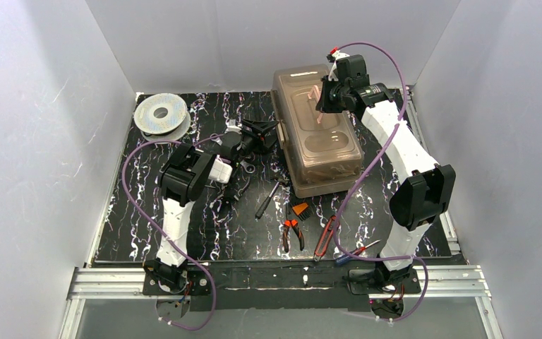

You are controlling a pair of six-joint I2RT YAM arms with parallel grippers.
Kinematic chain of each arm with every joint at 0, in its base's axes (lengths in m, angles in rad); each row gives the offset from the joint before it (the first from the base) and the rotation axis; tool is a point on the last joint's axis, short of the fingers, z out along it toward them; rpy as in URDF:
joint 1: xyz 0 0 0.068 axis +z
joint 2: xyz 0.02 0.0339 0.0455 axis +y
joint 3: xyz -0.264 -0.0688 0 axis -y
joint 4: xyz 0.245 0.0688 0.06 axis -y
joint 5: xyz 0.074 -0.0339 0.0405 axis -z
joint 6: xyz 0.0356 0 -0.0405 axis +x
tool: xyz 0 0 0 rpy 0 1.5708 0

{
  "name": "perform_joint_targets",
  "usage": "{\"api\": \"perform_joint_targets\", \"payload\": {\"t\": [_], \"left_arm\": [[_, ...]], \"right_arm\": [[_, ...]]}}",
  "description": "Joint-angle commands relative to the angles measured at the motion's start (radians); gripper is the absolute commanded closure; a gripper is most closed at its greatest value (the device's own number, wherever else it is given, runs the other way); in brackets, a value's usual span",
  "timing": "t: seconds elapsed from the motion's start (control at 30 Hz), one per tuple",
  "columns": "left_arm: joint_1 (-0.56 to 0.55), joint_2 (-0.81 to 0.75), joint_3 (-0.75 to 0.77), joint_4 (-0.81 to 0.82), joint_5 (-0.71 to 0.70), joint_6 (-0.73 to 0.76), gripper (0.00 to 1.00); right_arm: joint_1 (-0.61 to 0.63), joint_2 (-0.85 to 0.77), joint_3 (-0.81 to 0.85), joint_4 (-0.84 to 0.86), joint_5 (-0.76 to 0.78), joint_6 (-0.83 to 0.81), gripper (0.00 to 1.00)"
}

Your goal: Pack the tool kit

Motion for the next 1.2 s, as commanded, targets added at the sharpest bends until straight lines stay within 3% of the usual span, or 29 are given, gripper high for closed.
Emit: {"api": "perform_joint_targets", "payload": {"t": [0.0, 0.2, 0.43, 0.63, 1.1, 1.13, 1.17], "left_arm": [[-0.027, -0.112, 0.02, 0.212, 0.045, -0.041, 0.52], [-0.026, -0.194, -0.017, 0.156, 0.051, 0.028, 0.56], [-0.018, -0.29, -0.074, 0.002, 0.039, 0.133, 0.74], [-0.015, -0.317, -0.08, -0.127, 0.038, 0.192, 0.81], [-0.015, -0.456, -0.039, -0.576, -0.015, 0.413, 0.82], [-0.014, -0.457, -0.039, -0.581, -0.012, 0.413, 0.77], [-0.015, -0.453, -0.044, -0.57, -0.002, 0.405, 0.64]], "right_arm": [[0.009, -0.01, -0.003, 0.021, -0.031, 0.02, 0.99], [0.009, -0.015, -0.014, 0.016, -0.011, 0.02, 0.99], [0.009, -0.021, -0.025, 0.016, -0.002, 0.02, 0.99], [0.009, -0.028, -0.039, 0.018, 0.001, 0.022, 0.99], [0.008, -0.027, -0.064, 0.017, 0.065, 0.014, 0.99], [0.009, -0.027, -0.065, 0.019, 0.064, 0.014, 0.99], [0.009, -0.027, -0.065, 0.021, 0.061, 0.014, 0.99]]}}
